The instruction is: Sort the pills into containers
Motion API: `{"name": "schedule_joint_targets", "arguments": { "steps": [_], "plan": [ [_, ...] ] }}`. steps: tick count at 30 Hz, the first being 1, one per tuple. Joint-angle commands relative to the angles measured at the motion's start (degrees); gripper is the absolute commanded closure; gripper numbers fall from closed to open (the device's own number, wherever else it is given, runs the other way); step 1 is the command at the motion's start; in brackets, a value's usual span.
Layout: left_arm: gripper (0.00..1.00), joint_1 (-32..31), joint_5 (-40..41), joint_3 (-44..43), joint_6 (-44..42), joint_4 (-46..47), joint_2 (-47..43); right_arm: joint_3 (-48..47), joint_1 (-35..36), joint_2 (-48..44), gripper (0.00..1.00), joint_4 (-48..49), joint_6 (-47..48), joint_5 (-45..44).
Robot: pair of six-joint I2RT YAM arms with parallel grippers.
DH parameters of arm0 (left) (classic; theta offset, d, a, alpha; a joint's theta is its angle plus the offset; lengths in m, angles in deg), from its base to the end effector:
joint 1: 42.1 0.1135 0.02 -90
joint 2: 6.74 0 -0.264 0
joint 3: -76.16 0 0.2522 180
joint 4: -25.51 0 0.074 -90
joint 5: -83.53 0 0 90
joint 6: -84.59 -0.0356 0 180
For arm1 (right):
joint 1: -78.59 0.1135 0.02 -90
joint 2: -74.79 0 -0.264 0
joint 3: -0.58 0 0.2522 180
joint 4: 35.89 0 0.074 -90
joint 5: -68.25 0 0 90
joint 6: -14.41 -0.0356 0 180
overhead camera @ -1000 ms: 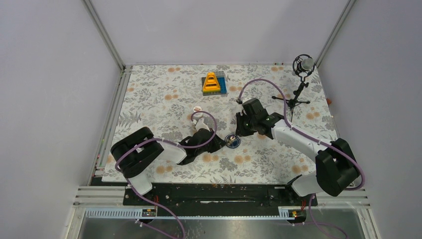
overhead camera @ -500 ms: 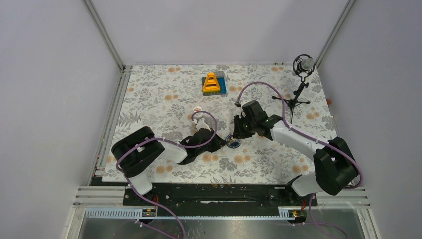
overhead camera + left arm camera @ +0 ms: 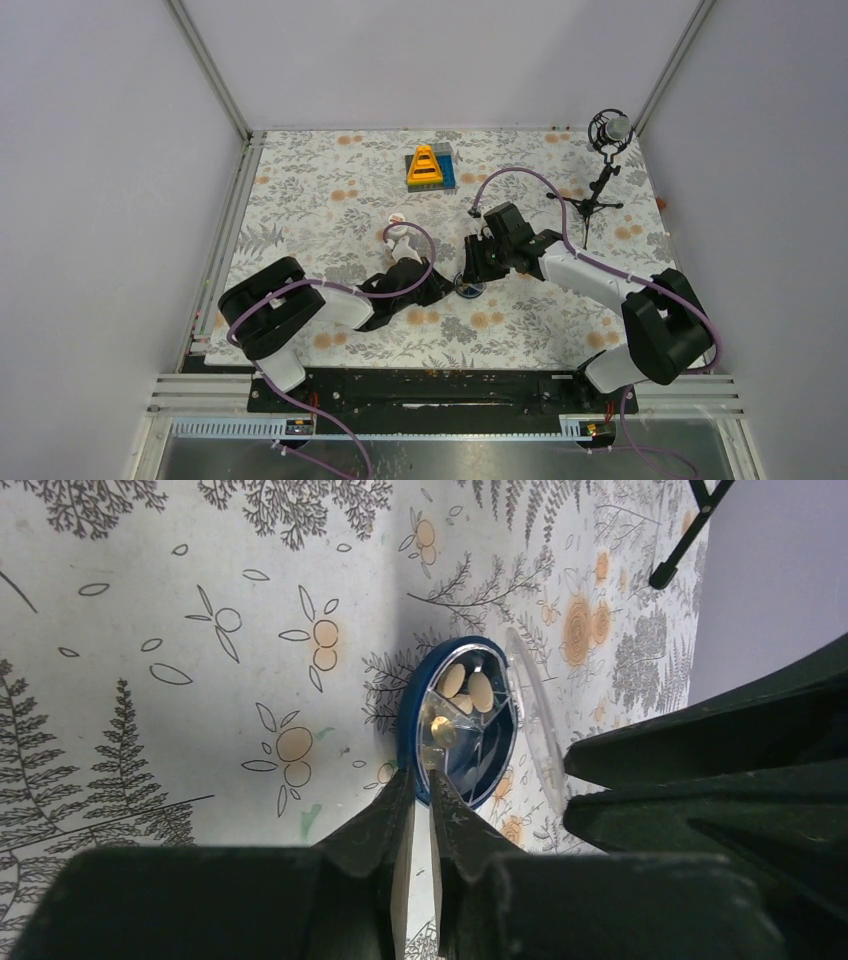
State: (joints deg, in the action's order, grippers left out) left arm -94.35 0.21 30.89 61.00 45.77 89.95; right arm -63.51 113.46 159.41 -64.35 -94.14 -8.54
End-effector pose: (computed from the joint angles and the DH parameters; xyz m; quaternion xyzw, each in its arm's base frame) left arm 0.1879 -0.2359 0.1220 -0.1356 0.8594 -0.3959 0.2938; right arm 0.2437 0.1798 0.2059 -0.1719 0.9153 0.2526 0.2624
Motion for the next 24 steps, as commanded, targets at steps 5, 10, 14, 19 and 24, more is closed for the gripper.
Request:
{"name": "schedule_joint_targets", "arguments": {
  "steps": [5,10,14,19,24],
  "plan": [
    [0.90,-0.42,2.52,1.17,-0.51,1.59,-3.97,-0.94,0.34,1.38,0.51,0.71,-1.93,1.98],
    [0.91,-0.49,5.32,2.31,0.05,-0.37,-5.80,-0.70,0.32,1.41,0.43,1.97,-2.80,3.72],
    [0.97,-0.53,7.61,2.80,2.02,-4.53,-6.96,-0.90,0.31,2.13,0.41,2.31,-3.44,4.49],
    [0.98,-1.03,8.01,3.81,2.70,-4.11,-7.09,-1.21,0.29,3.97,0.37,3.32,-4.12,6.69],
    [0.98,-1.19,9.79,4.87,3.48,-5.20,-8.48,-1.02,0.35,5.34,0.29,3.87,-4.20,6.93]
  ]
}}
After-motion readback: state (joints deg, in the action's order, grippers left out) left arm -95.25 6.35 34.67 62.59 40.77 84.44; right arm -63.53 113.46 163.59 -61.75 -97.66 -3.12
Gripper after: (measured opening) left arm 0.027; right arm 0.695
